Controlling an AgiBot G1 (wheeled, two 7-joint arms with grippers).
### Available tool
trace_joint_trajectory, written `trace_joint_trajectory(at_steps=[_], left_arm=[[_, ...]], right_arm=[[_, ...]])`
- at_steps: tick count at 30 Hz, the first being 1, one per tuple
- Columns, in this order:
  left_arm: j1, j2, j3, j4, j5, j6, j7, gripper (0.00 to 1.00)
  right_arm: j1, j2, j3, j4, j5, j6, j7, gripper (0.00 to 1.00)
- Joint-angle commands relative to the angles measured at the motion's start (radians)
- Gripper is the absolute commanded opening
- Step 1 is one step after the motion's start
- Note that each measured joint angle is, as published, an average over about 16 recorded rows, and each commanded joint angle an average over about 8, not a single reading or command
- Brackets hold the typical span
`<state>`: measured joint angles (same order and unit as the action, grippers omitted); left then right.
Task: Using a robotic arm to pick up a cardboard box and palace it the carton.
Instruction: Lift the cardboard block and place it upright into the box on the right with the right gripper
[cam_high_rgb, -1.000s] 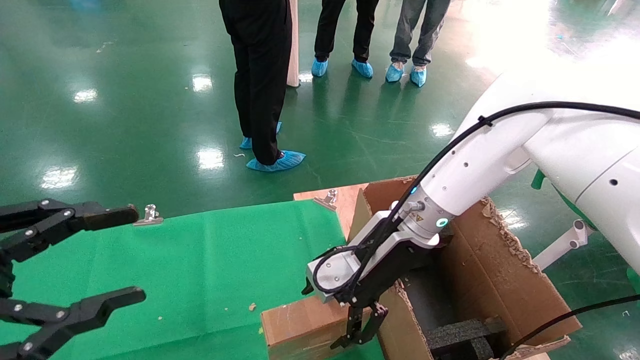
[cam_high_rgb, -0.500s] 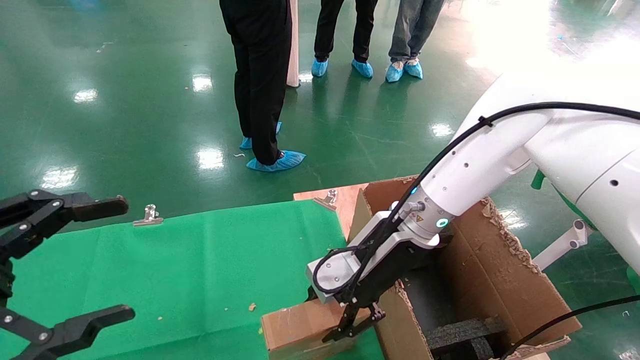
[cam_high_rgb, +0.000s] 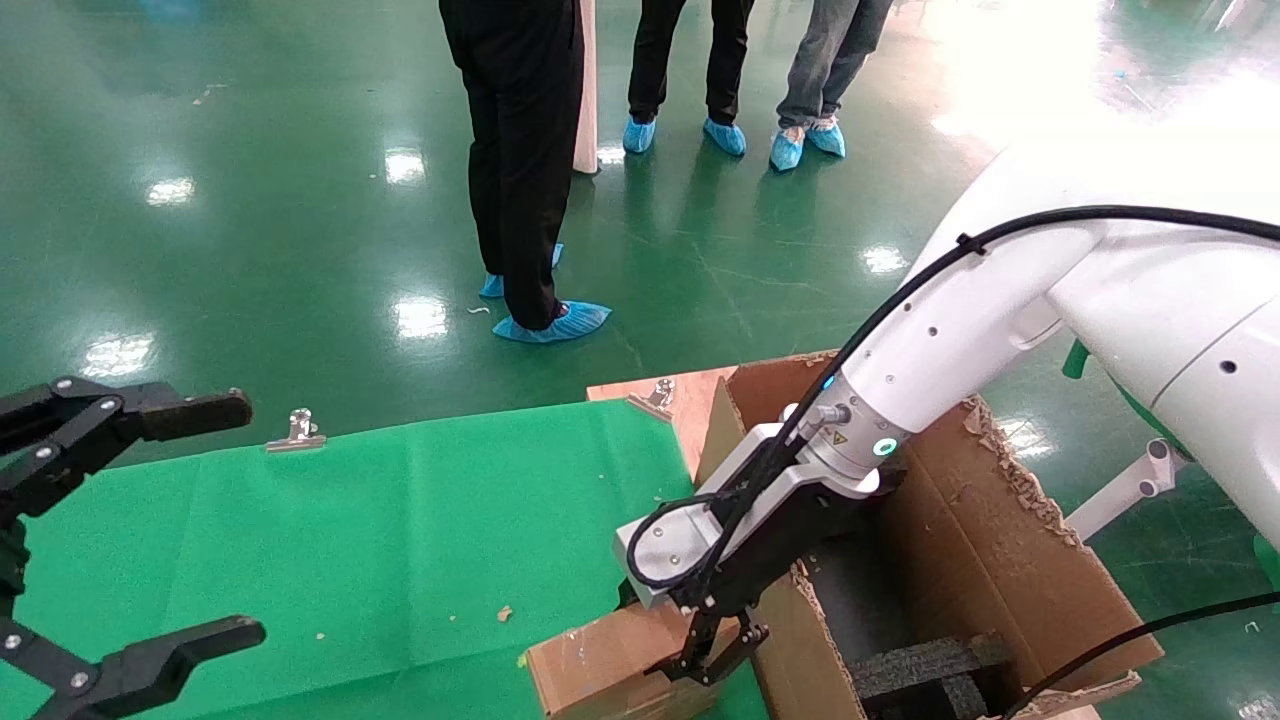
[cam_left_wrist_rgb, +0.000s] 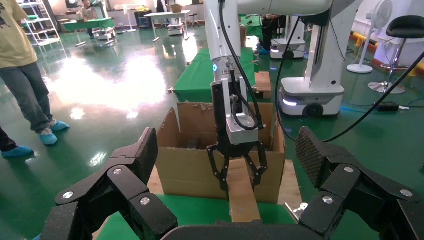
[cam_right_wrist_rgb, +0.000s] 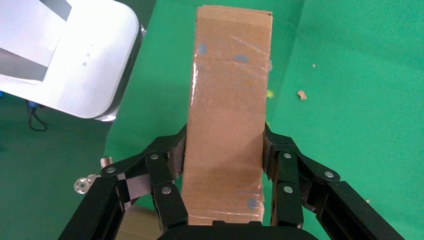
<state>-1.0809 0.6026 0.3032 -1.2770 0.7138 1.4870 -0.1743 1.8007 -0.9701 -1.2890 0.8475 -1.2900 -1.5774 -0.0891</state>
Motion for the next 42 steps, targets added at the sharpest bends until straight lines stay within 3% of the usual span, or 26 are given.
trace_joint_trajectory(at_steps=[1, 11, 25, 42], left_arm=[[0.0, 0.0, 0.0, 0.0, 0.0, 0.0, 0.0, 1.0], [0.0, 0.0, 0.001, 0.0, 0.0, 0.0, 0.0, 1.0], [0.0, 0.0, 0.001, 0.0, -0.001, 0.0, 0.001, 1.0], [-0.001, -0.001, 0.002, 0.0, -0.001, 0.0, 0.001, 1.0]], right_arm=[[-0.001, 0.001, -0.002, 0.003, 0.002, 0.002, -0.001, 0.0], [0.2, 0.04, -0.04, -0.038, 0.078, -0.013, -0.016, 0.0], [0.491, 0.105, -0.19, -0.072, 0.156, -0.016, -0.028, 0.0], [0.694, 0.361, -0.4, -0.093, 0.179, -0.018, -0.067, 0.0]])
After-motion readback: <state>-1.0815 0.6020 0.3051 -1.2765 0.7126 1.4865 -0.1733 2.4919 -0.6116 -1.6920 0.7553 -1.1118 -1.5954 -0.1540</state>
